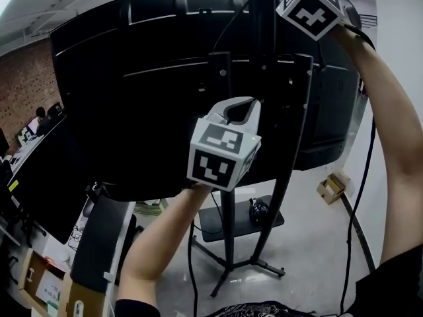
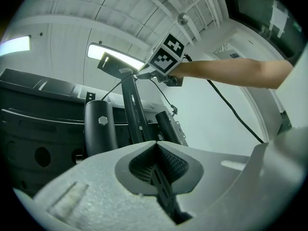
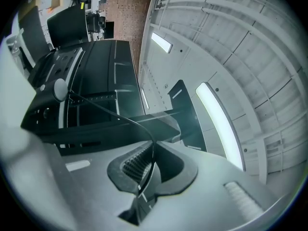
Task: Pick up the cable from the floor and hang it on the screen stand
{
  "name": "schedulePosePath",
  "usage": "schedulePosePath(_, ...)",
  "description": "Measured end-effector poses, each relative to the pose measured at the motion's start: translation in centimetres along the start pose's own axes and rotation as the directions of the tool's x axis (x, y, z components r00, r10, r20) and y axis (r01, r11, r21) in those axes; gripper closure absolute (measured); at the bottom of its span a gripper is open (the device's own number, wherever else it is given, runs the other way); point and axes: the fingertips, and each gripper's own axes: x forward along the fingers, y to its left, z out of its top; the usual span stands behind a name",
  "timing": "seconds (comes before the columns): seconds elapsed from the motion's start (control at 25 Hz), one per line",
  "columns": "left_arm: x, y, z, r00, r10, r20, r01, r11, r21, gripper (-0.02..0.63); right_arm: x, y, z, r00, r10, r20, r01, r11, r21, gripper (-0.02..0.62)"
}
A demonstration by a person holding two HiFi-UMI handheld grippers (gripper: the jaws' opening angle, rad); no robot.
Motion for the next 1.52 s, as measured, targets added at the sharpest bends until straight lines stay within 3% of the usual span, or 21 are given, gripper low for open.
schedulePosePath(0.24,0.1,0.0,-0.3,0.999,0.037,-0.017,-0.037,0.999,0.009,0.607,0.0,-3.2,1.5,0.994,-0.098,0.039,0.095,0.993,0.066,0.572)
schedulePosePath(0.6,0.6,0.5,-1.3,0.997,0.069,-0.038,-0.07,0.997,-0.014,0.607,0.2,-5.4,-6.8,0.99,-0.095,-0.1,0.115,0.969,0.217,0.572)
schedulePosePath(1.0,3.8,-2.7,-1.9,0.998,0.03,-0.062,-0.032,0.999,-0.027,0.607,0.1,-0.4,-15.5,0.989,0.014,-0.146,0.029,0.957,0.289,0.572)
schedulePosePath(1.16,5.2,-4.2,-2.3,0.998,0.008,-0.068,-0.01,0.999,-0.033,0.607,-0.3,3.3,-18.3,0.985,0.107,-0.136,-0.059,0.946,0.319,0.572)
schedulePosePath(1.52,8.0,-5.5,-2.1,0.997,0.005,-0.074,-0.009,0.998,-0.056,0.607,-1.3,12.0,-22.1,0.958,0.274,-0.087,-0.206,0.865,0.458,0.572)
